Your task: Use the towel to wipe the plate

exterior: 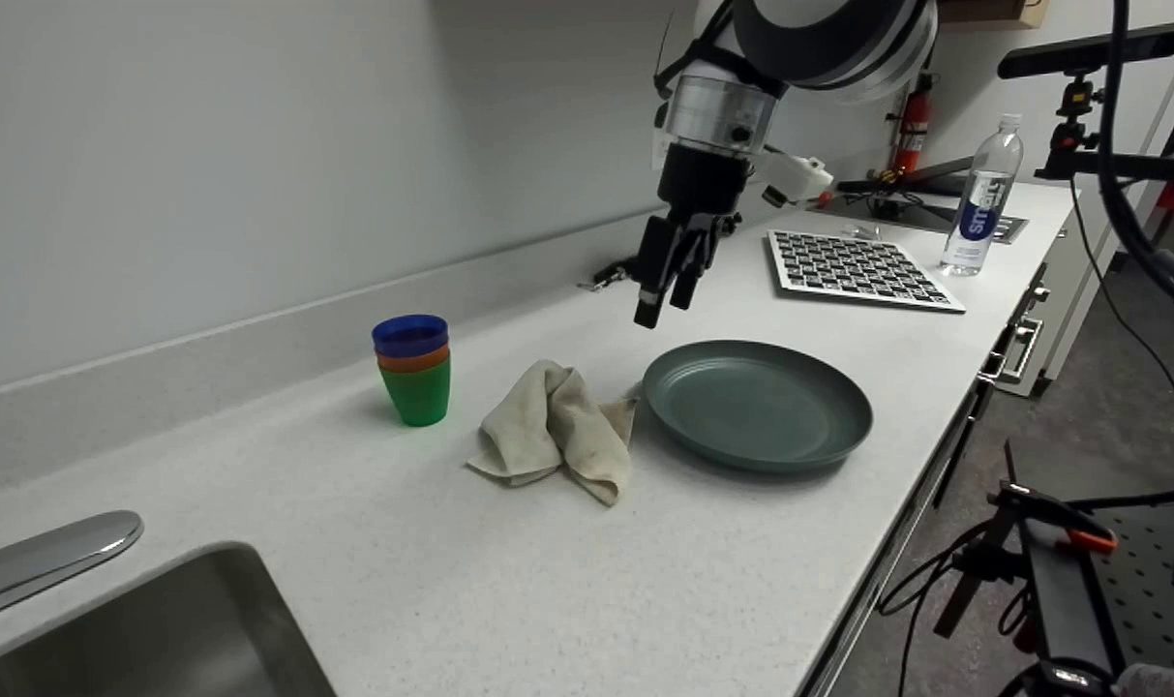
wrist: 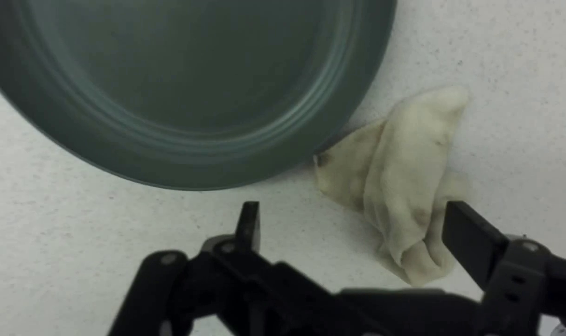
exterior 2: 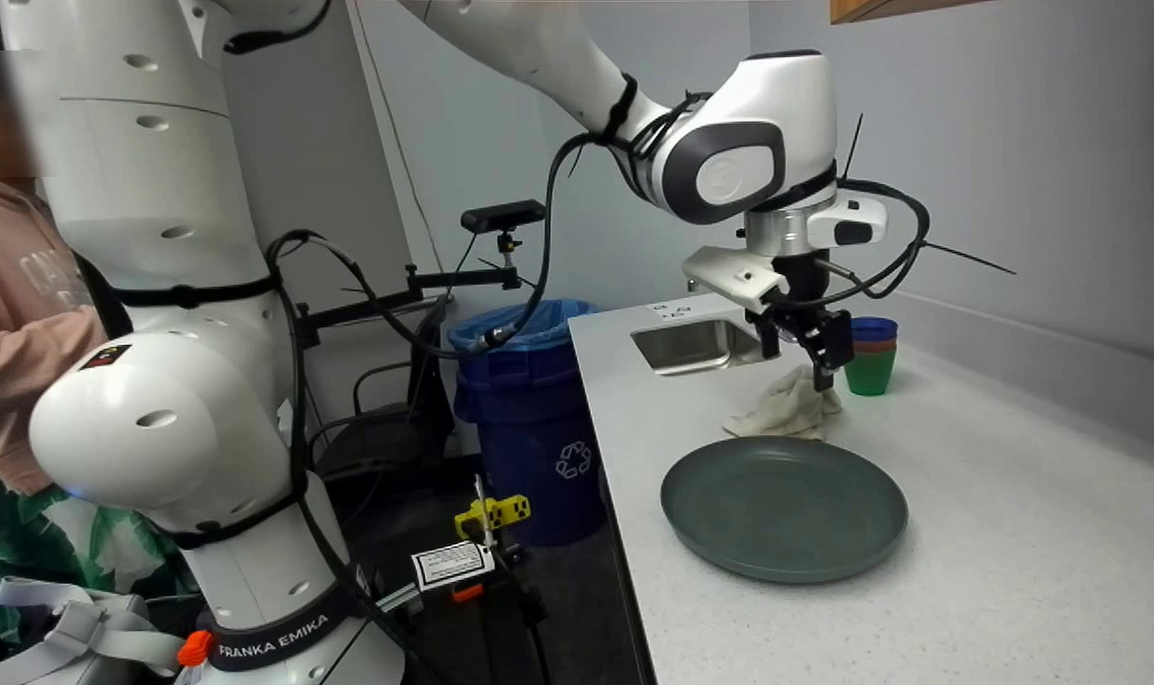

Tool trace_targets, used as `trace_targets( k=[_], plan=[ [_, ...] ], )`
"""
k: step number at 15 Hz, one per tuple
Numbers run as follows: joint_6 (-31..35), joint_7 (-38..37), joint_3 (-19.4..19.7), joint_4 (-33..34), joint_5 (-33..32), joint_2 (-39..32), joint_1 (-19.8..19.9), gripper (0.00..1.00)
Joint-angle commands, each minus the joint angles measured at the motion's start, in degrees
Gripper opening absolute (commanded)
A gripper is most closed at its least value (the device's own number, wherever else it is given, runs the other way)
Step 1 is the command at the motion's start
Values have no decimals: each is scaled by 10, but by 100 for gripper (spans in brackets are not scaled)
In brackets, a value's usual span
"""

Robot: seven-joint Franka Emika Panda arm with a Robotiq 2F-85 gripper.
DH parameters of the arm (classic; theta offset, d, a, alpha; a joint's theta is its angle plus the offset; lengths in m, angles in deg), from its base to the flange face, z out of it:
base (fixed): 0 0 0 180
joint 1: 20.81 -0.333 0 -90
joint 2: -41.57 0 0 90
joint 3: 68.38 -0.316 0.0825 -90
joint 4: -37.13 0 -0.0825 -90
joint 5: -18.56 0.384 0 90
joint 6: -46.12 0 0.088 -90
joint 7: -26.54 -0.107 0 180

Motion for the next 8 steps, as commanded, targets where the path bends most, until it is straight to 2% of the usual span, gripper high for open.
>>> trace_targets(
  k=[1, 4, 8],
  plan=[
    [-65, 8, 24, -15, -56, 54, 7, 100],
    [-90, -1, 43, -22, -100, 91, 10, 100],
    [-90, -26, 59, -36, -162, 137, 16, 100]
  ],
)
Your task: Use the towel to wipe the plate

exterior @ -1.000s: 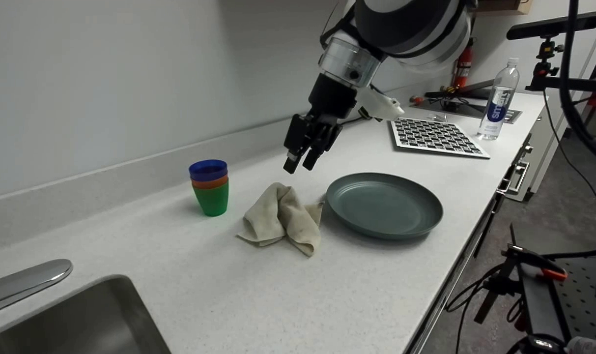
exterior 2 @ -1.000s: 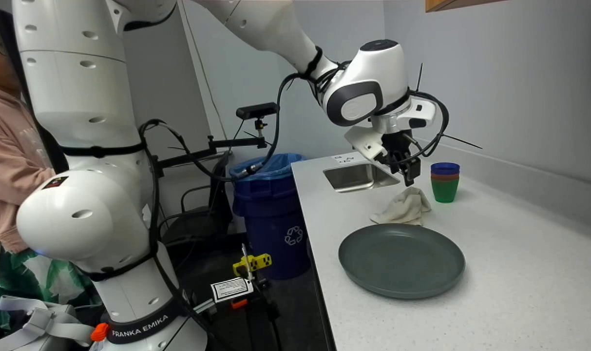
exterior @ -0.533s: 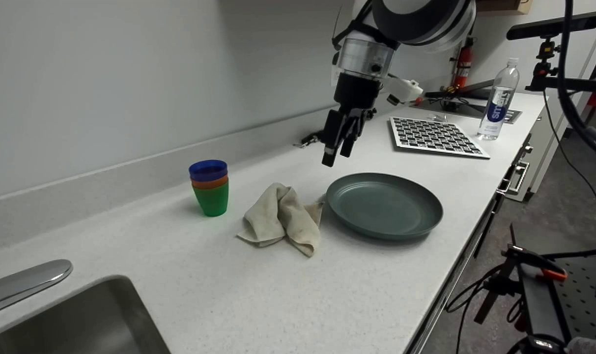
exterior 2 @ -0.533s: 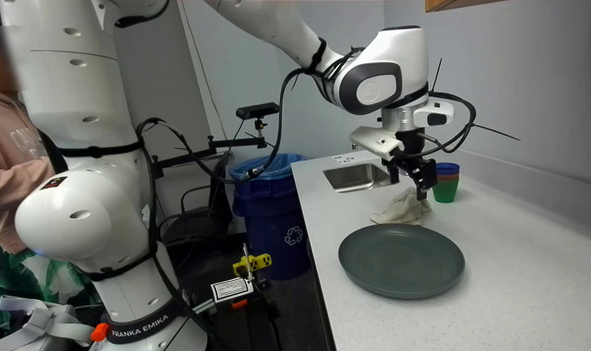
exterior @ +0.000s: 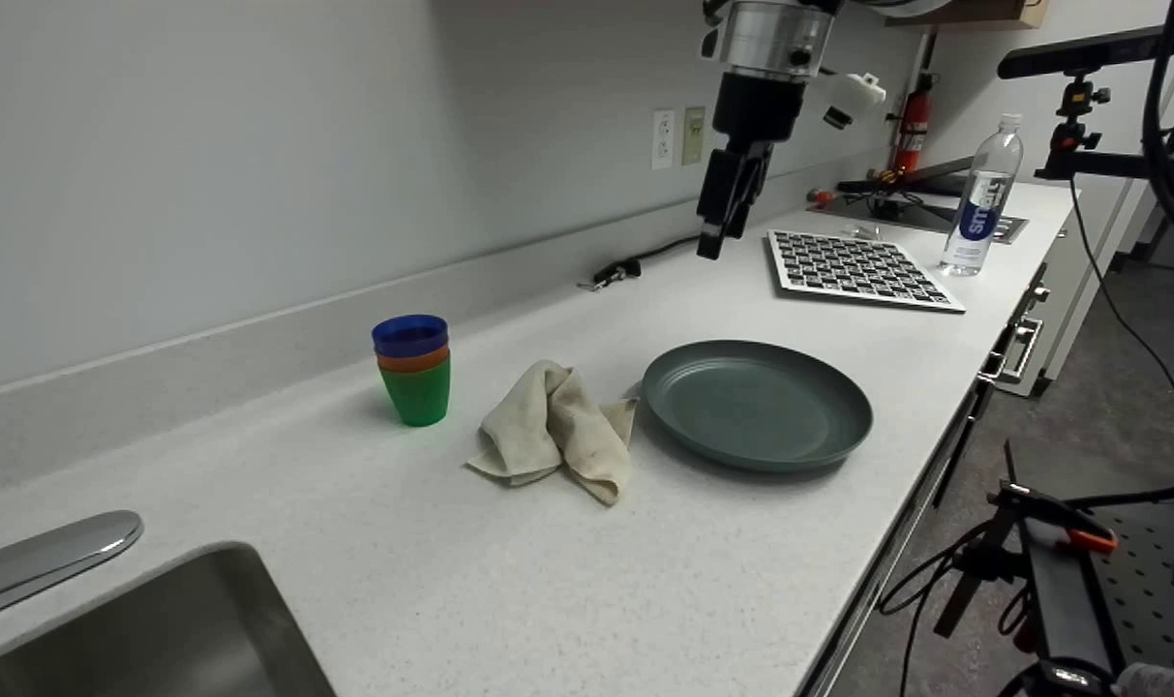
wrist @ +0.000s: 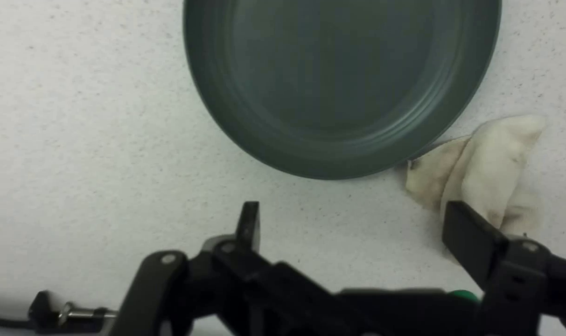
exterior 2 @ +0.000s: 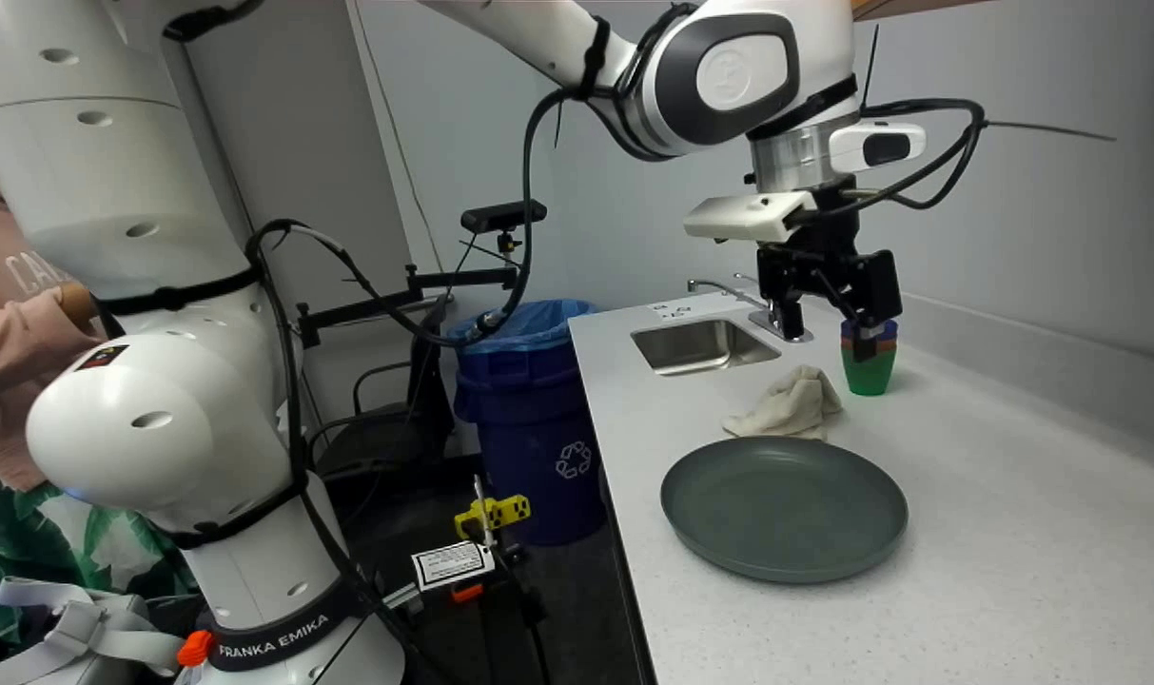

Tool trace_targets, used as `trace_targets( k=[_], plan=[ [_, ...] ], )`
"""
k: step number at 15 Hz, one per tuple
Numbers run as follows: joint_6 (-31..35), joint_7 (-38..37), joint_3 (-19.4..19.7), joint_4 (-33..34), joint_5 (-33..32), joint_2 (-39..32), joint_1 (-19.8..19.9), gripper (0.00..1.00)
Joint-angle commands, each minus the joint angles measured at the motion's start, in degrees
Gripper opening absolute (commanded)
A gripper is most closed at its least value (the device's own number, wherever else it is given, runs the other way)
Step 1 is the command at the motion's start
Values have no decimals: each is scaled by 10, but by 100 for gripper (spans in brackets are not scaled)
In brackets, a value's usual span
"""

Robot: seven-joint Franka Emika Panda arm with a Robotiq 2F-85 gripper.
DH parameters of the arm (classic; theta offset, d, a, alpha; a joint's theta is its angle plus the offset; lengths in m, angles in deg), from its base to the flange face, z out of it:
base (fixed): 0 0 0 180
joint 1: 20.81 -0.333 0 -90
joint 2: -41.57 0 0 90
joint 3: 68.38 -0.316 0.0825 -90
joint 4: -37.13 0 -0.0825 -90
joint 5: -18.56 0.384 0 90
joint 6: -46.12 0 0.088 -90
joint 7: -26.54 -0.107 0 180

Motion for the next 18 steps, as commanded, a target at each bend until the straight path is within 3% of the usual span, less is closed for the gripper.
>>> trace_targets(
  k=[1, 8, 9, 18],
  plan=[
    [-12, -25, 7, -30, -52, 59, 9, 100],
    [2, -85, 7, -66, -110, 126, 22, 100],
    [-2, -62, 10, -40, -89, 89, 15, 100],
    [-2, -64, 10, -43, -91, 88, 15, 100]
  ],
)
